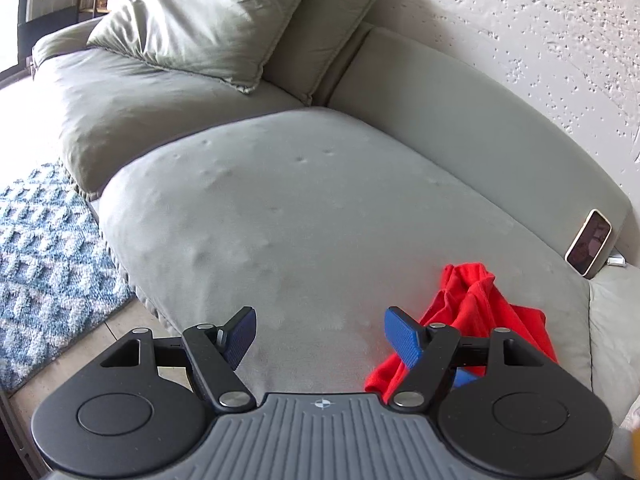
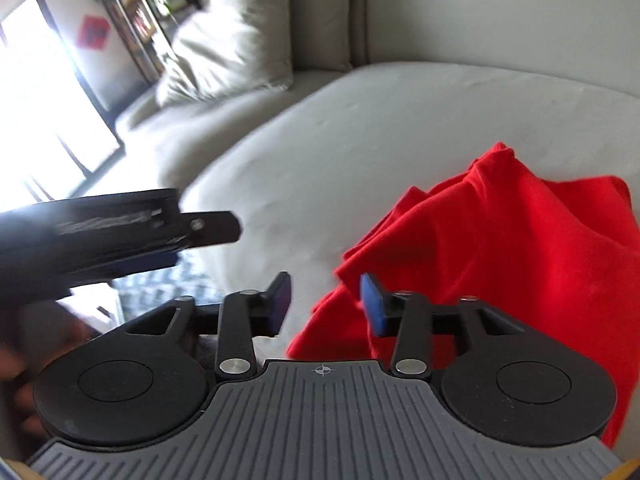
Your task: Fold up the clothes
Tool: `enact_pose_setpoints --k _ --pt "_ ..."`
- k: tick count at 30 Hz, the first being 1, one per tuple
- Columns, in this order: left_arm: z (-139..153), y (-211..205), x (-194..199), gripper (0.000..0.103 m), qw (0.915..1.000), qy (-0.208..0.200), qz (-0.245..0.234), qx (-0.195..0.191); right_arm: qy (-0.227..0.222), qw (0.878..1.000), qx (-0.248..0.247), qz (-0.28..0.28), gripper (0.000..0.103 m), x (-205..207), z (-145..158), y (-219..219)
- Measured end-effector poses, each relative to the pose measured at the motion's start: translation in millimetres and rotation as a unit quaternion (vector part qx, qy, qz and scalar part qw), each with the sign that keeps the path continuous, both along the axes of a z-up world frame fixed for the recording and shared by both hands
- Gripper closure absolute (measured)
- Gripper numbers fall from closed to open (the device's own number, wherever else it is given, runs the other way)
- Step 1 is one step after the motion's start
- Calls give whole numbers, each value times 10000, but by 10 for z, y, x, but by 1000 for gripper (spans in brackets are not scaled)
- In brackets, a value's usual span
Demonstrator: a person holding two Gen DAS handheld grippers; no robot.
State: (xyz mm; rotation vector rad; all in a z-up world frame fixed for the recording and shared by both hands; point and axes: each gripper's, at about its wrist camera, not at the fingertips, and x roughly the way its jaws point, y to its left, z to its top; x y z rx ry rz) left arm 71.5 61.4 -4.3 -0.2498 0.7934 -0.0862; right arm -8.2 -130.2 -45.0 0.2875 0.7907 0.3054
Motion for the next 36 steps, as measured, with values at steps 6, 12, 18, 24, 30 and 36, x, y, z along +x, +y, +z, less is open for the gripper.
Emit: enact_pose_setpoints --k 6,12,18,24,30,36 --pt "27 -358 -24 62 9959 -254 -865 -84 -91 9975 107 -687 80 -480 220 -584" --pt "-148 -970 105 55 9776 -399 -1625 1278 124 9882 364 -1480 82 -746 137 -1169" --pt "-285 -848 186 63 9736 -394 -2136 705 377 9852 607 -1559 82 -759 -94 -1362" --pt "-336 -891 213 72 9665 -400 -2428 730 506 9834 830 -1533 82 -715 -228 -1449" --pt "-275 -1022 179 93 9595 -665 -2593 883 595 9836 856 -1471 82 -649 -287 -1404" --pt "-343 -1172 203 89 9499 -558 -2755 1364 683 9827 918 -1458 81 -626 -322 -1383"
